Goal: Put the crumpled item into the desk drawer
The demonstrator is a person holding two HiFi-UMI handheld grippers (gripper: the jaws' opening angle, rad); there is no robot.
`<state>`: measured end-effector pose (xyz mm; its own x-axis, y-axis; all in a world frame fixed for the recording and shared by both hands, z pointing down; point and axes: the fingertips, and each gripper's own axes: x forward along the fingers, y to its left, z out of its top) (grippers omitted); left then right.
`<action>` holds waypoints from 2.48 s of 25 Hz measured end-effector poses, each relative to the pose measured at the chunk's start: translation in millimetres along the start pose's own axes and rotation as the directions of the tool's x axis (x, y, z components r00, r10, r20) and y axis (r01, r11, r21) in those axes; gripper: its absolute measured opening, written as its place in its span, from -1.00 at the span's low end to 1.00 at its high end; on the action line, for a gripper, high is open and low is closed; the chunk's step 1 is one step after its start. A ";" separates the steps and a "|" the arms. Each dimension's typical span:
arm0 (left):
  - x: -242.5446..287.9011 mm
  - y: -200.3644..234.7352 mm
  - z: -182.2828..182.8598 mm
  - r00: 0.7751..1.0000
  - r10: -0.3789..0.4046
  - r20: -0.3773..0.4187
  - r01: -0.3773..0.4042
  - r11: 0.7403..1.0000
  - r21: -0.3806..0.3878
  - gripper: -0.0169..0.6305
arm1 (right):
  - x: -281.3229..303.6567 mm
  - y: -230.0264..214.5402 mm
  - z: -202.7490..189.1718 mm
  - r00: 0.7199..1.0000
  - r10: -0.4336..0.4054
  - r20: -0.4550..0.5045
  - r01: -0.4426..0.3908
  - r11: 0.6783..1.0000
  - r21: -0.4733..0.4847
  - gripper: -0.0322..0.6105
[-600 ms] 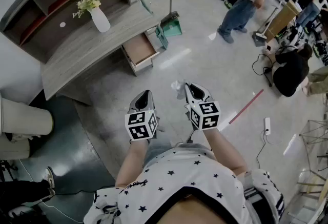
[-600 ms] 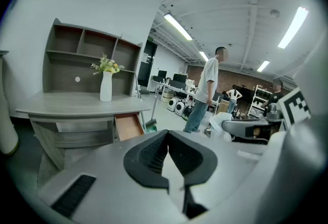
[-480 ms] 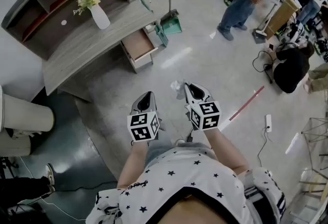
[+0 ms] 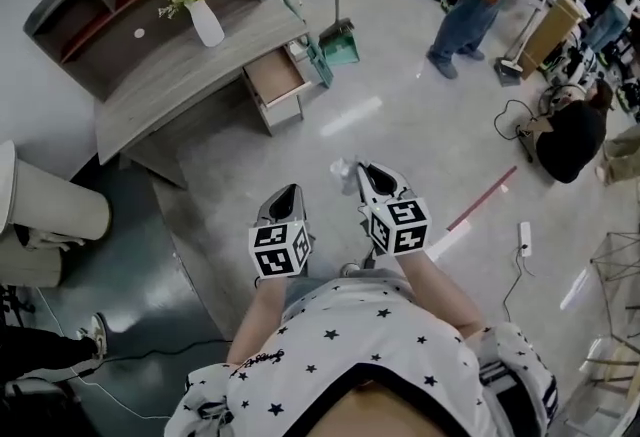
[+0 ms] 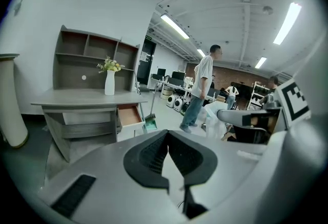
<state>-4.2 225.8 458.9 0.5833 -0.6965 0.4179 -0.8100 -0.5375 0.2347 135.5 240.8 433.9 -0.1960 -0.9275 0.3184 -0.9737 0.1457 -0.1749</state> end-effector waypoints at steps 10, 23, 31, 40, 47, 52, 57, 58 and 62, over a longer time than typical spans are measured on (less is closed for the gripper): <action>-12.0 -0.5 10.2 1.000 0.009 0.024 -0.009 1.000 -0.003 -0.91 | -7.4 12.2 4.6 0.999 0.032 0.016 -0.032 0.999 -0.008 -0.84; -10.4 -0.7 -0.9 0.998 0.054 0.025 -0.053 0.997 -0.051 -0.91 | 1.8 5.5 -5.6 0.996 0.090 -0.007 -0.090 0.996 0.013 -0.83; 36.5 30.3 16.6 0.999 0.050 0.015 -0.049 0.997 -0.057 -0.91 | 52.4 -13.2 5.5 0.997 0.078 -0.016 -0.077 0.997 0.027 -0.83; 114.2 81.7 75.8 1.000 0.022 0.018 -0.021 0.999 -0.046 -0.91 | 147.5 -35.6 57.1 0.999 0.053 -0.002 -0.053 0.999 0.014 -0.82; 162.6 136.8 125.0 1.000 0.019 0.019 -0.018 0.999 -0.031 -0.91 | 226.2 -38.1 98.4 0.999 0.038 0.010 -0.039 0.999 0.010 -0.82; 193.9 186.9 151.8 0.999 0.027 0.019 -0.026 0.999 -0.045 -0.91 | 288.2 -28.5 115.5 0.999 0.047 0.005 -0.047 0.999 0.010 -0.82; 219.6 224.7 169.5 1.000 0.030 0.009 -0.030 0.999 -0.044 -0.91 | 339.7 -20.5 128.0 0.998 0.057 -0.003 -0.057 0.998 0.006 -0.82; 223.8 231.0 170.8 0.999 0.032 0.006 -0.031 0.998 -0.046 -0.91 | 348.1 -19.4 128.7 0.998 0.058 -0.007 -0.058 0.998 0.006 -0.82; 237.2 252.1 168.9 0.999 0.040 -0.004 -0.040 0.997 -0.060 -0.91 | 375.3 -16.9 124.8 0.998 0.066 -0.022 -0.066 0.998 0.004 -0.82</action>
<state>-59.7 -155.1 468.9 0.5502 -0.7157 0.4302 -0.8349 -0.4799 0.2695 92.9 -152.7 440.1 -0.2627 -0.9078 0.3269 -0.9581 0.2054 -0.1996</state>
